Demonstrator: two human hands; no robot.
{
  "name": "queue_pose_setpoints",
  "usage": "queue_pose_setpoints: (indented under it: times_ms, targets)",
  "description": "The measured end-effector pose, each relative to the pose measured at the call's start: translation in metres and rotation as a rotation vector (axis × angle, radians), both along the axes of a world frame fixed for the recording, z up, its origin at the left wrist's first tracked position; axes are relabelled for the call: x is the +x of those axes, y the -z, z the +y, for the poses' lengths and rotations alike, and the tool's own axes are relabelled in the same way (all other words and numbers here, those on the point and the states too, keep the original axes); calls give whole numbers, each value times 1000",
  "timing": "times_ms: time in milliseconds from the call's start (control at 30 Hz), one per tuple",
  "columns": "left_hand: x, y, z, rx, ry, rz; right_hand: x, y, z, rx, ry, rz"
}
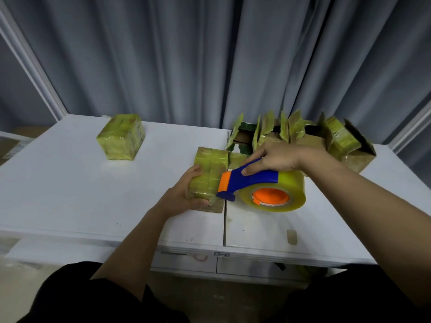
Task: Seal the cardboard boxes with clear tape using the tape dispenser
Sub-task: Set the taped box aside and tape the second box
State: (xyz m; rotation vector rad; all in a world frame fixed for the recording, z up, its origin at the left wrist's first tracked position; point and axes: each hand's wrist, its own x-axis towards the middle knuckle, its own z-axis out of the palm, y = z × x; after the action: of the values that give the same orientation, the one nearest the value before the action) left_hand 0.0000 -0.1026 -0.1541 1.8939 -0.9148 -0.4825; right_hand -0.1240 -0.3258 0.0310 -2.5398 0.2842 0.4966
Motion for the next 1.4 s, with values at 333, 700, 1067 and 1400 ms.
queue_pose_setpoints:
  times_ms: [333,700,1067,1400]
  targets:
    - [-7,-22,-4,451,-42,-580,-3,19,-7,41,-3,-14]
    - [-30,-21,-30,542,-68,-686,-2,42,-8,-76,1,155]
    - [-26,-20,-28,653,-92,-700,-21,47,-24,-42,-18,23]
    - [-27,-22,-31,697,-84,-711,-13,47,-19,-307,-53,191]
